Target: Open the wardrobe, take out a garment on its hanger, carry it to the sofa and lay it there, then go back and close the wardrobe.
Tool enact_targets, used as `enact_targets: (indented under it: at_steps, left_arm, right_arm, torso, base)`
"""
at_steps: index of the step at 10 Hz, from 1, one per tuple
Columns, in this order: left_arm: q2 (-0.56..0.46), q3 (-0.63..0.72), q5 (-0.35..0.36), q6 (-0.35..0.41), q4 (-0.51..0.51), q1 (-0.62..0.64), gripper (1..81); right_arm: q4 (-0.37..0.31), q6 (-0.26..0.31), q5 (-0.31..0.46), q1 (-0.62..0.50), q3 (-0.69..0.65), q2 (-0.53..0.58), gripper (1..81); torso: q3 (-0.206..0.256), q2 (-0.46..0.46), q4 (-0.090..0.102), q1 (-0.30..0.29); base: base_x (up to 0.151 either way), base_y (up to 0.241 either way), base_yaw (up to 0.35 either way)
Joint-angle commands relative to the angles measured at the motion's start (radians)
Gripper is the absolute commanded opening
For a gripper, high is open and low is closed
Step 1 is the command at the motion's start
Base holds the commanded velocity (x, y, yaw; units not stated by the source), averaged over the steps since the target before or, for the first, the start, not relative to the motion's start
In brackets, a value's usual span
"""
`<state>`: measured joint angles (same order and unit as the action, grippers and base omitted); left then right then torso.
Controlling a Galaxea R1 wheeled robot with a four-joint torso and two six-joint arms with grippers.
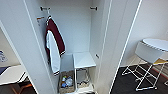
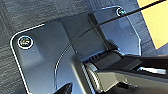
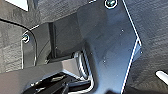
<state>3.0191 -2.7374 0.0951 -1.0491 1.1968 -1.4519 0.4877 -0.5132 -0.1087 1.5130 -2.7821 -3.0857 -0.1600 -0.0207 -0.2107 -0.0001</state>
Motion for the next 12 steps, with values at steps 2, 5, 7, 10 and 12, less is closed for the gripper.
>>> enact_targets:
  at_steps: [2,5,7,10,12]
  left_arm:
    - [0.009,0.001,-0.133,-0.055,-0.093,0.011,81.1]
    - [0.031,0.007,-0.261,0.129,-0.171,0.008,81.1]
    - [0.034,0.001,-0.250,0.624,-0.630,0.017,81.1]
    - [0.029,-0.001,-0.236,0.985,-1.135,0.047,81.1]
    - [0.021,-0.011,-0.238,0.994,-1.137,0.060,81.1]
  right_arm:
    - [0.003,0.004,0.046,-0.032,-0.002,0.003,81.1]
    - [0.003,0.004,0.046,-0.029,-0.002,0.002,81.1]
    - [0.003,0.002,0.046,-0.027,0.001,0.000,81.1]
    - [0.003,0.002,0.044,-0.026,0.003,0.003,81.1]
    - [0.011,0.019,0.046,-0.026,0.003,0.000,81.1]
  torso:
    - [0.000,0.000,0.000,0.000]
    - [0.000,0.000,0.000,0.000]
    - [0.000,0.000,0.000,0.000]
    - [0.000,0.000,0.000,0.000]
    - [0.000,0.000,0.000,0.000]
  base:
    - [0.000,0.000,0.000]
    - [0.000,0.000,0.000]
    - [0.000,0.000,0.000]
    - [0.000,0.000,0.000]
    - [0.000,0.000,0.000]
